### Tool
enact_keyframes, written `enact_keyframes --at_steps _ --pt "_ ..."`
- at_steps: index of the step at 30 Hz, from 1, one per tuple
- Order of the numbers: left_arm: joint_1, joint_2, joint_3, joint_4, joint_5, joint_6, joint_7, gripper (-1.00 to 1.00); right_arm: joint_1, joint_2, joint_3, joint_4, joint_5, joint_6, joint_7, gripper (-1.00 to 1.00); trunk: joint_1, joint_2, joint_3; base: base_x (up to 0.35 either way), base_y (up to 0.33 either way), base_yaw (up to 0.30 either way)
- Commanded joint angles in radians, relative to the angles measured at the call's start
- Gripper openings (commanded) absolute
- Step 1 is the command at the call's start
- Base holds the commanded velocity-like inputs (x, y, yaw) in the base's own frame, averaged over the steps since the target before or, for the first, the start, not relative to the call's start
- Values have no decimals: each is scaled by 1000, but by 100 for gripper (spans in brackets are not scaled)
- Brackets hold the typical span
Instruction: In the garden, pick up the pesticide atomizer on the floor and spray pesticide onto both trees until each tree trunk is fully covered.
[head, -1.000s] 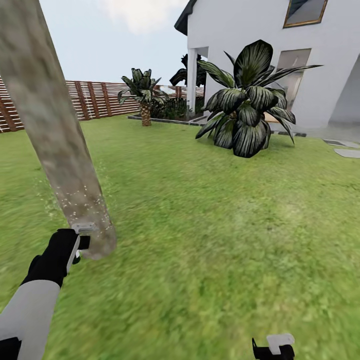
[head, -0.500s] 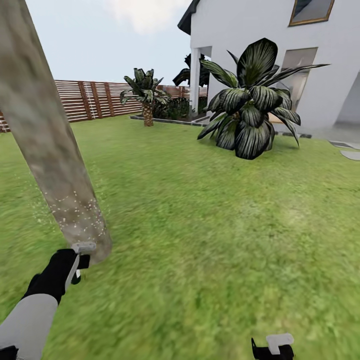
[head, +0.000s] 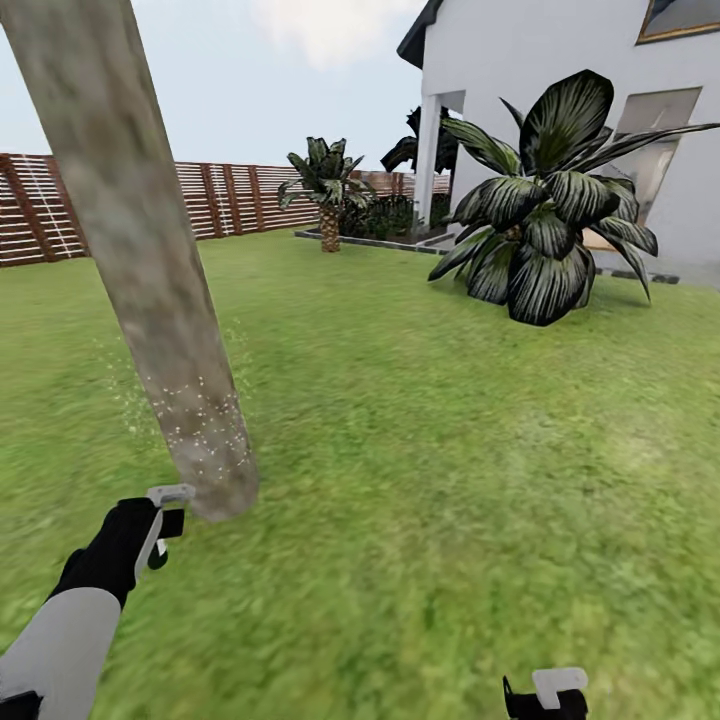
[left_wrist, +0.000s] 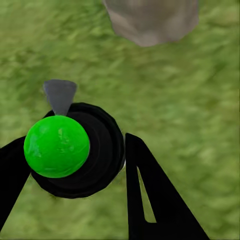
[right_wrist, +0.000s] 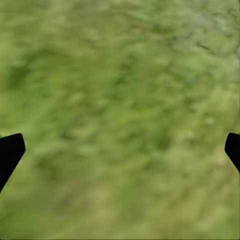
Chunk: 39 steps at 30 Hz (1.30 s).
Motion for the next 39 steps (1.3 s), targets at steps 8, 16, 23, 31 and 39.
enact_keyframes --at_steps 8,16,23,31,39 --pt "47 -33 -31 3 -7 -78 -16 -100 0 0 -1 0 -3 0 -4 100 0 0 0 69 96 1" --pt "132 -16 -403 28 -22 -291 -287 -100 0 -3 58 -80 31 1 5 100 0 0 0 -196 0 0" --pt "133 40 -408 48 -217 -503 -746 -100 -3 7 329 -191 116 8 232 100 0 0 0 -37 0 0" --pt "127 42 -412 58 -394 -521 -918 -100 -9 6 352 -460 120 110 727 100 0 0 0 0 0 0" --pt "130 34 -417 57 -402 -522 -927 -100 -9 10 356 -480 120 112 759 -100 0 0 0 0 0 0"
